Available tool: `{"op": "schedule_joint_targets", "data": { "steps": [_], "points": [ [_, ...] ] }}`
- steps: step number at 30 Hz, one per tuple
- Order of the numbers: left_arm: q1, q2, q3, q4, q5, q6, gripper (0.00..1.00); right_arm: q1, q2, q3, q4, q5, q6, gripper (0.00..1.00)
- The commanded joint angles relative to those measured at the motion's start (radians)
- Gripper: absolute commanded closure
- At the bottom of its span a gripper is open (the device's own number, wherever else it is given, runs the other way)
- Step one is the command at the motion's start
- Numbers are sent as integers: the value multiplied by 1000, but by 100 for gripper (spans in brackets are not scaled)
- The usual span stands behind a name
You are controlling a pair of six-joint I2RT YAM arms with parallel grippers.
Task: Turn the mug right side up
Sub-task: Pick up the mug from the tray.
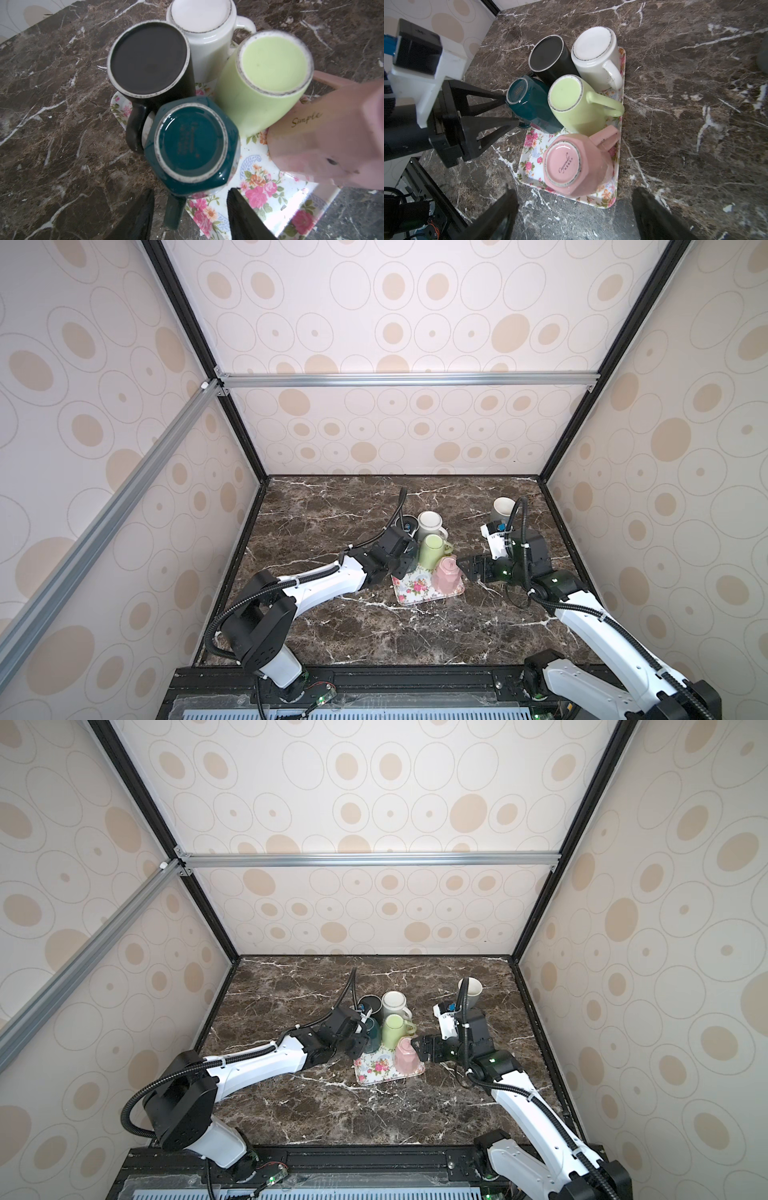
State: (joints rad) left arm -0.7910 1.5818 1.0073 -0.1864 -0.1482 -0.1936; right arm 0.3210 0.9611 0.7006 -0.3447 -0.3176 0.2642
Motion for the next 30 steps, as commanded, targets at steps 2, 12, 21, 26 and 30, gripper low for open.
{"op": "schedule_joint_targets", "data": {
  "steps": [2,12,21,26,30],
  "points": [
    [12,16,58,-47,-25,17,44,4,-15,-12,18,-2,-3,11],
    [11,78,121,-118,-51,22,45,3,-10,-12,22,-15,-6,11],
    [12,94,117,-109,-52,41,50,3,-7,-19,33,-10,5,11],
    [13,125,141,-112,-18,43,60,3,-10,-21,28,-7,7,11],
    [12,122,141,-92,2,38,60,3,-18,-21,16,2,7,11]
  ]
}}
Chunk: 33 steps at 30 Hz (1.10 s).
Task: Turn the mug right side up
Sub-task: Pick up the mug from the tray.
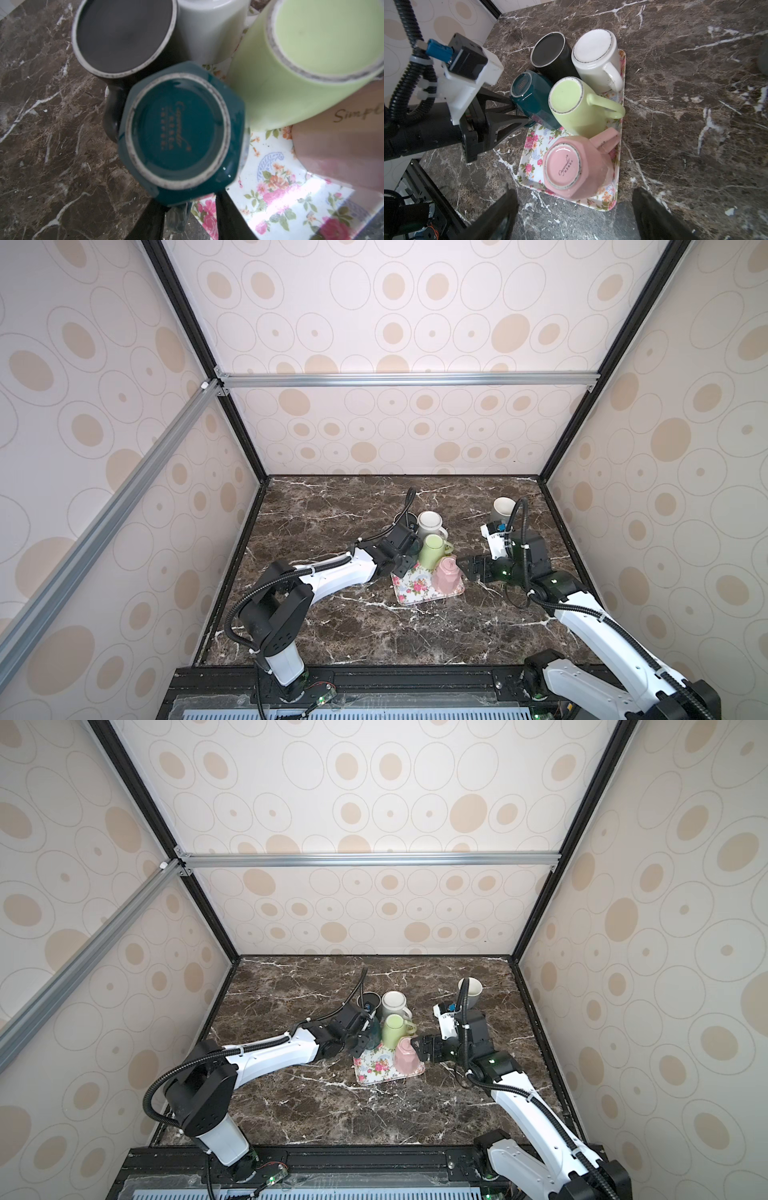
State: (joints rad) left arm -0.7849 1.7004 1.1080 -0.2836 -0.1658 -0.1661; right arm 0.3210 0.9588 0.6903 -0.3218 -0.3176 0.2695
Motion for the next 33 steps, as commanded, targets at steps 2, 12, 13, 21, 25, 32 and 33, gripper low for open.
{"op": "schedule_joint_targets", "data": {
  "steps": [2,12,13,21,25,32,33],
  "points": [
    [6,4,42,5,27,11,62,3,-20,-15,-8,8,3,11],
    [6,23,53,-42,-30,1,78,3,-27,-23,-2,9,10,11],
    [7,27,56,-46,-29,0,79,3,-28,-23,-1,11,10,11],
    [6,37,71,-68,-64,0,82,3,-33,-27,-11,20,11,11],
    [-1,52,79,-84,-81,6,81,3,-38,-26,-16,26,7,11],
    [-10,62,85,-78,-84,3,75,3,-47,-29,-18,26,4,11],
    [-8,62,87,-75,-75,2,73,3,-48,-30,-15,23,4,11]
  ]
}}
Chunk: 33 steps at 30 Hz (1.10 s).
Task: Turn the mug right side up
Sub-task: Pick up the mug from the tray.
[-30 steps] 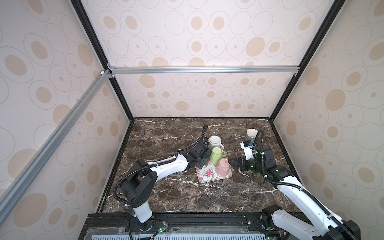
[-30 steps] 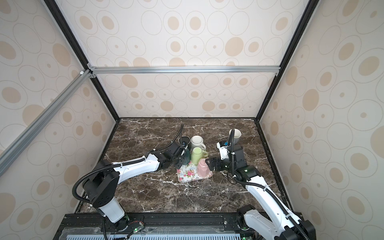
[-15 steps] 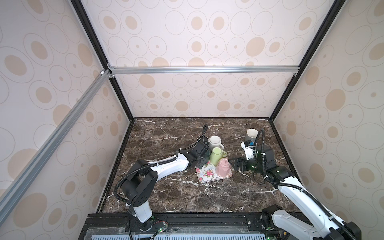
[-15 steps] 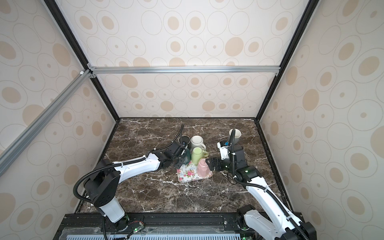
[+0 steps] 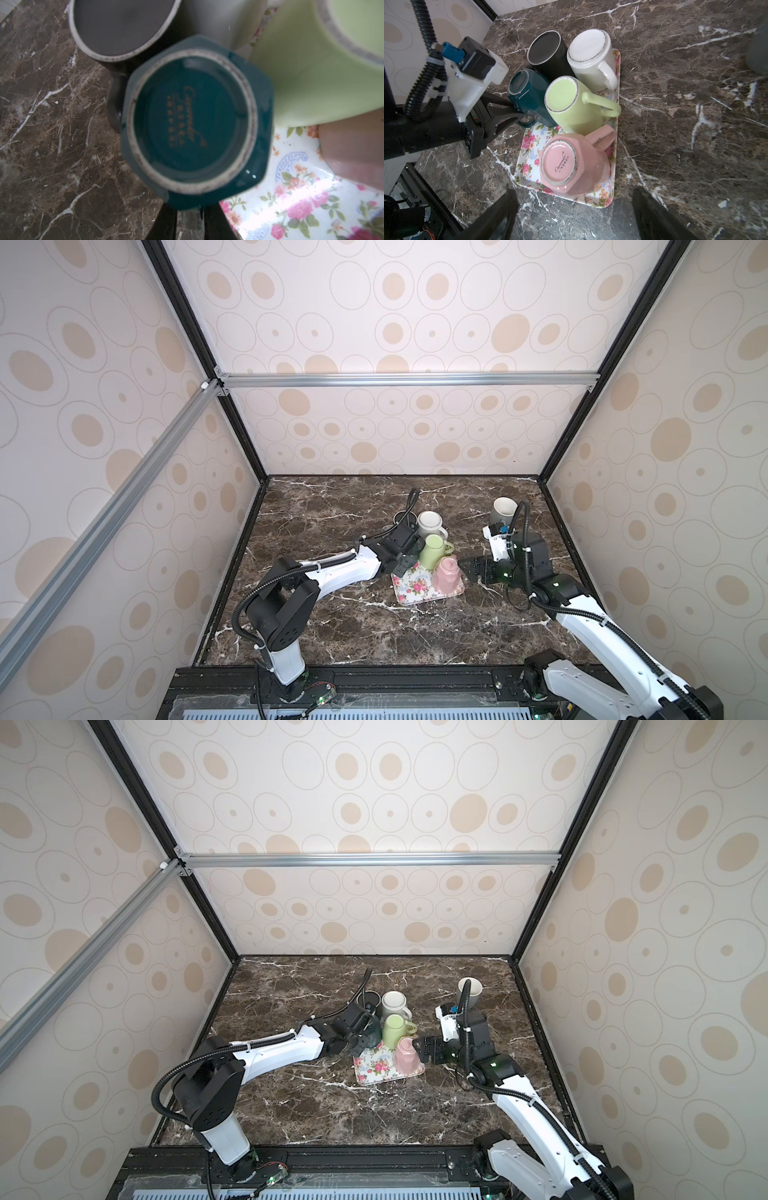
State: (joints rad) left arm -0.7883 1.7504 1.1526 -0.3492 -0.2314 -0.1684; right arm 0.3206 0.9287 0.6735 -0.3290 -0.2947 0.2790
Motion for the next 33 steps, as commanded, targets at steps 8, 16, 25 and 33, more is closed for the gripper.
{"op": "schedule_joint_targets", "data": {
  "steps": [8,16,25,33],
  "points": [
    [-6,11,42,4,0,2,83,3,-39,-10,13,-12,3,10],
    [-3,11,55,-13,-23,-14,87,4,-34,-20,1,9,9,11],
    [-3,-20,56,-3,12,-24,97,3,-26,-17,13,17,26,10],
    [-3,-59,41,14,24,-44,100,3,-15,-31,39,3,57,8]
  ]
}}
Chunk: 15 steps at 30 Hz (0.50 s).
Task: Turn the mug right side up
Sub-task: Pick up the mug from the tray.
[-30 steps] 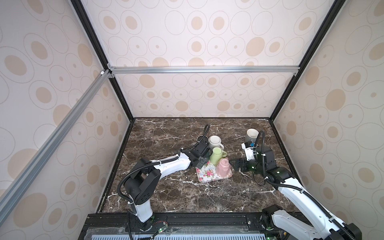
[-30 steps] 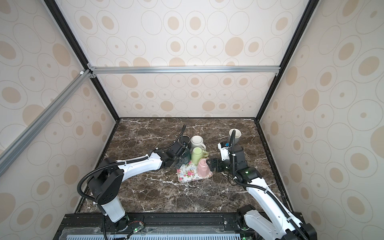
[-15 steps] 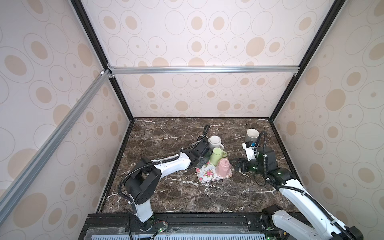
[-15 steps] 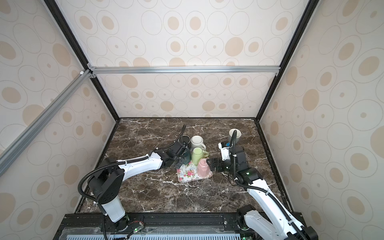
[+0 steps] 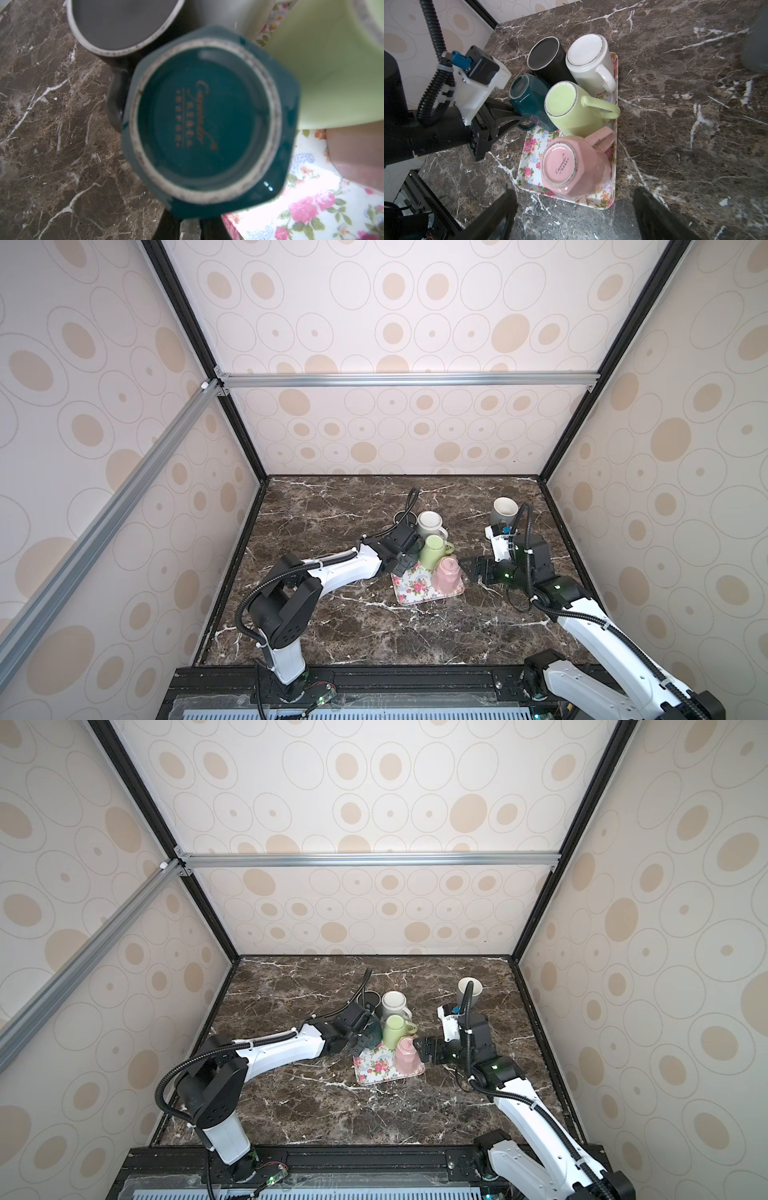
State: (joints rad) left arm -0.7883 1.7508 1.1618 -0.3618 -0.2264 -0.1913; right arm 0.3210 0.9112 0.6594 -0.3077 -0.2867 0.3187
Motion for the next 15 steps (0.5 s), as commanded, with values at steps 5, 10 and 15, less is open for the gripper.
{"op": "schedule_joint_targets", "data": {
  "steps": [5,10,15],
  "points": [
    [1,-109,-1,72,48,-34,100,3,-3,-23,28,-18,23,6],
    [7,-145,-22,95,68,-54,100,3,-17,-29,31,-10,32,3],
    [12,-186,-46,122,88,-79,100,3,-37,-41,29,27,39,0]
  ]
}}
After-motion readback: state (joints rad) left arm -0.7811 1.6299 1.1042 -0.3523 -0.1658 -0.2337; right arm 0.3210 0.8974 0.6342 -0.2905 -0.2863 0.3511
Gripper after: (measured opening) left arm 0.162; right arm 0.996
